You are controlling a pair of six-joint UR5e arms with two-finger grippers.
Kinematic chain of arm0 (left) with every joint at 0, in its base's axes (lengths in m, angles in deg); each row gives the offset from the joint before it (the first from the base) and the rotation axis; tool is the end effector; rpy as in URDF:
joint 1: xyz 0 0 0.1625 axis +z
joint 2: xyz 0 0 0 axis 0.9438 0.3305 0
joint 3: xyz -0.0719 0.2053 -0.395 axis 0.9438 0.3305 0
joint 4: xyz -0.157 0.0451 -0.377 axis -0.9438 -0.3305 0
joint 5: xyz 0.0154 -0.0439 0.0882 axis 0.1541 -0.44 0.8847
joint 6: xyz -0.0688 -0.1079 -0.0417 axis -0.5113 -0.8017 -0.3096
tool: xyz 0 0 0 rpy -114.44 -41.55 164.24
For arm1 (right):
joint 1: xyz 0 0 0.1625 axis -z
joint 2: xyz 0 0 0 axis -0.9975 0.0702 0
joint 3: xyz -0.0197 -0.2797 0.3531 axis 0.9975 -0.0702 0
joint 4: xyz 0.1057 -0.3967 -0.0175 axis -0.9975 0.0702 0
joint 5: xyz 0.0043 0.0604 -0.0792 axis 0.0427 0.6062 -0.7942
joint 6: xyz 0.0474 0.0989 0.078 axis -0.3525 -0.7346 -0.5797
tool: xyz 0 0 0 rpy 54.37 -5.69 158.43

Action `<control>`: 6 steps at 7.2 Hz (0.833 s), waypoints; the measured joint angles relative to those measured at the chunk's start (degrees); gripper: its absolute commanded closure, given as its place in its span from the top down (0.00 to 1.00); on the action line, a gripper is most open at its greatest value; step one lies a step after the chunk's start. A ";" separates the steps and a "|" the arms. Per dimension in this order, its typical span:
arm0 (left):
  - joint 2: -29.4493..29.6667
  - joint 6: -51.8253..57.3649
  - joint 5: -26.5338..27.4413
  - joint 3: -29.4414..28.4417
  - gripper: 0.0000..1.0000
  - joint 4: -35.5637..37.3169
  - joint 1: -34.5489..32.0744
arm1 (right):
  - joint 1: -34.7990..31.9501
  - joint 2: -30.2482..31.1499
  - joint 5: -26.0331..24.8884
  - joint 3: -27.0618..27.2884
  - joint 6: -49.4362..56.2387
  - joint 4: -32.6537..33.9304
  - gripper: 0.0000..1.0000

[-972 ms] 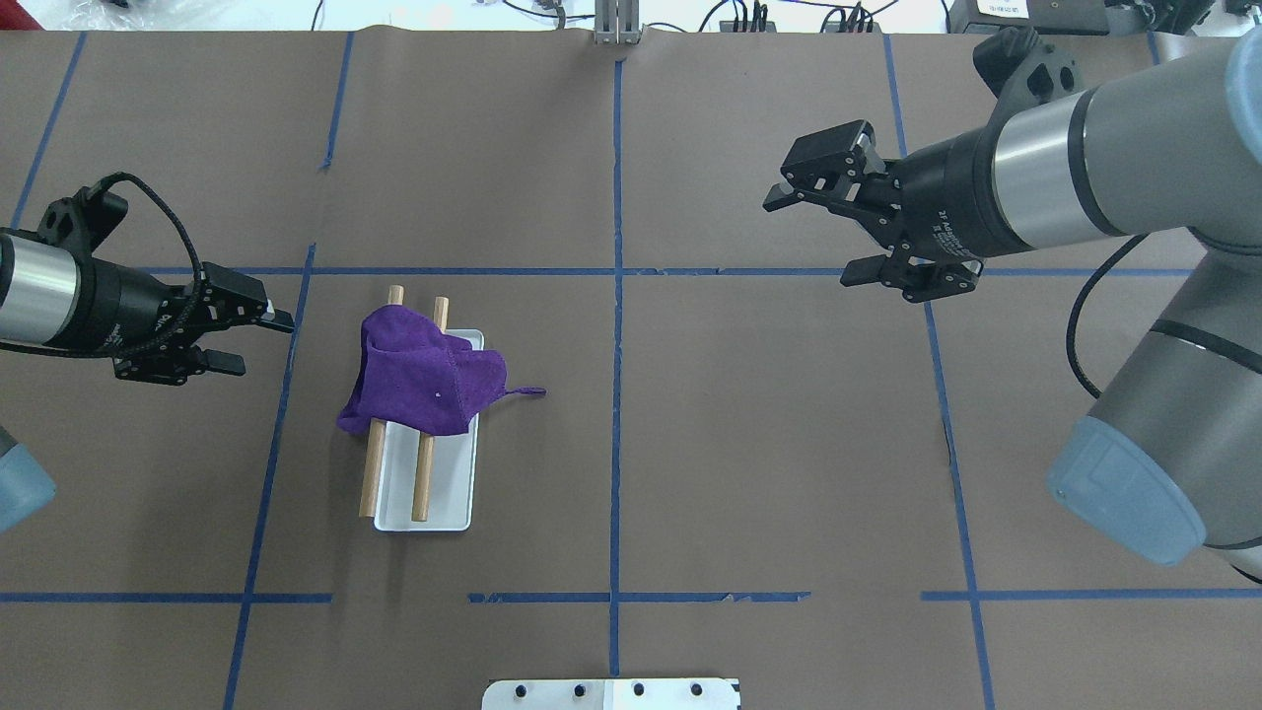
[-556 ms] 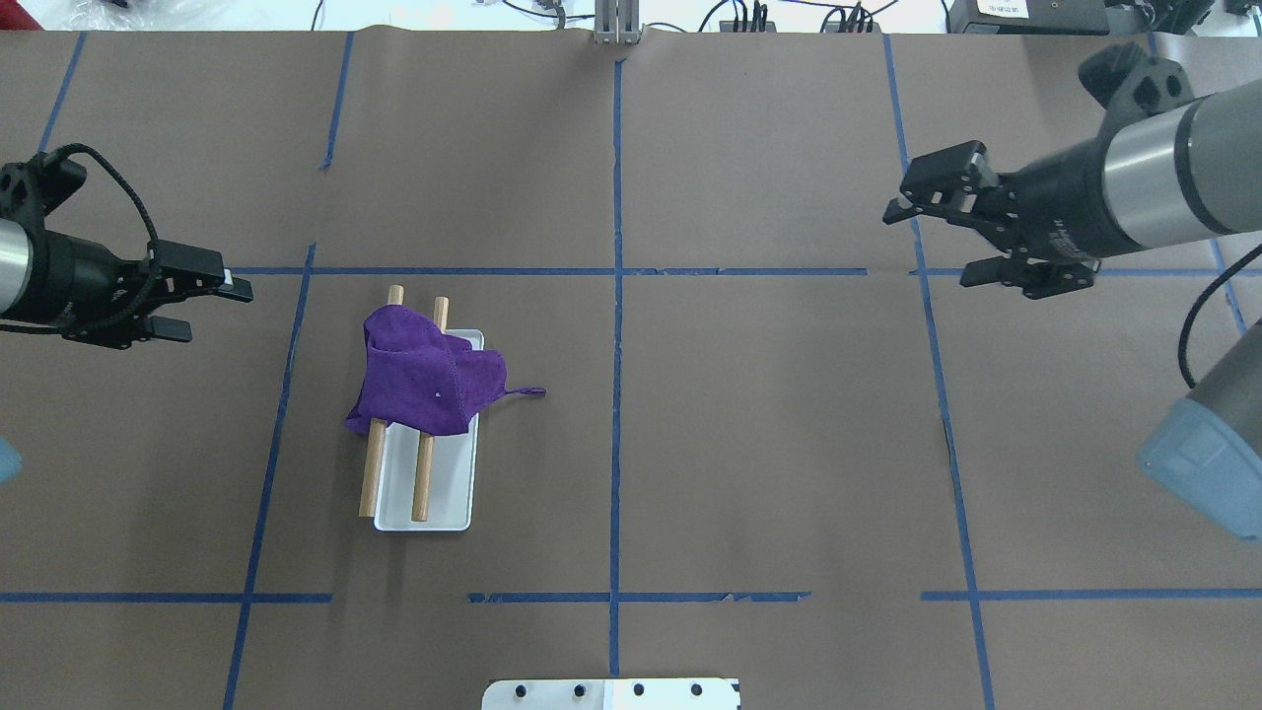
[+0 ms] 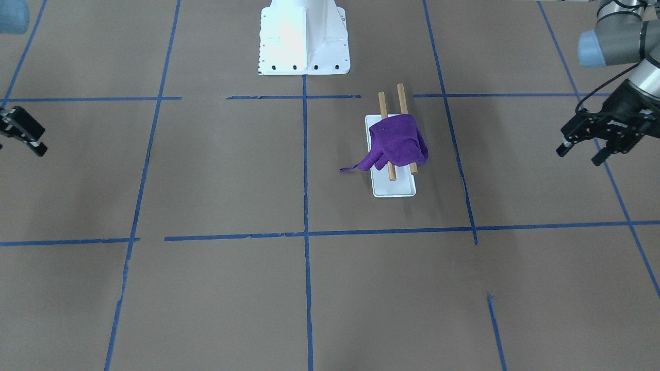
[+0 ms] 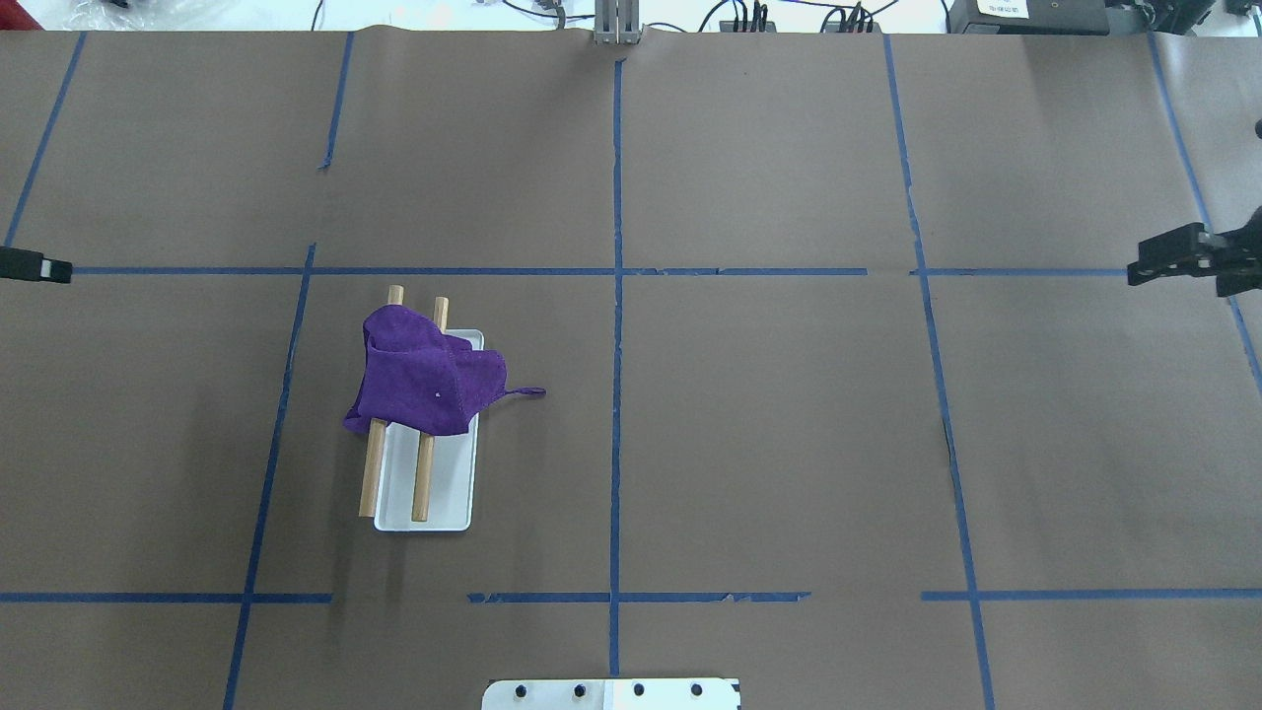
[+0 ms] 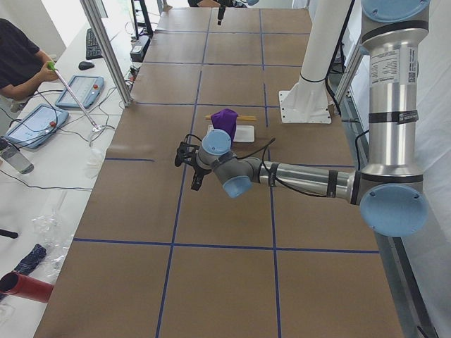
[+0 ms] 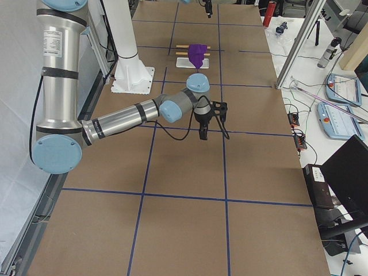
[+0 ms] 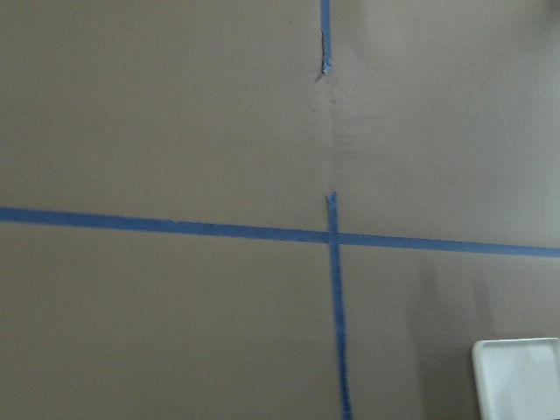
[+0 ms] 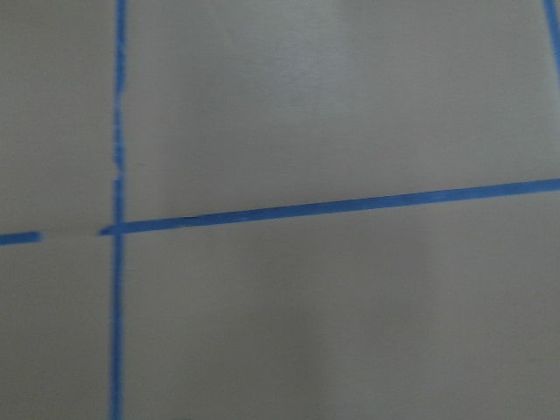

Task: Hang towel on rack

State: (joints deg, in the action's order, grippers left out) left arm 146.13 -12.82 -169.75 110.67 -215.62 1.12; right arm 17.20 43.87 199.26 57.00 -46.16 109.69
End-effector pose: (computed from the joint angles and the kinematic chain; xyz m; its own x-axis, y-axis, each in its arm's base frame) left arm 0.1254 -0.4807 0.5970 0.5949 0.2364 -0.7683 0.1507 0.9061 0.3954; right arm -0.1218 -0.4597 0.5476 0.6864 0.0768 0.7232 -0.1735 0.9830 0.0603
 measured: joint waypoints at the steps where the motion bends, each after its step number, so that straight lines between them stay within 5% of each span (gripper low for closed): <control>1: -0.23 12.32 0.25 -3.65 1.00 0.57 -5.36 | -6.48 0.87 3.99 -5.42 11.47 0.21 1.00; 3: 0.73 32.38 0.35 -7.11 1.00 10.06 -14.80 | -16.91 0.84 7.22 -13.06 33.06 5.11 1.00; 6: 5.04 45.74 -0.13 -2.30 1.00 41.81 -20.33 | -22.29 -0.39 4.65 -12.64 51.51 20.98 1.00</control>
State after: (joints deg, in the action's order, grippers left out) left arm 151.17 32.92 -169.88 108.37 -173.82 -19.21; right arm -5.09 43.48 203.91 44.36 5.35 130.67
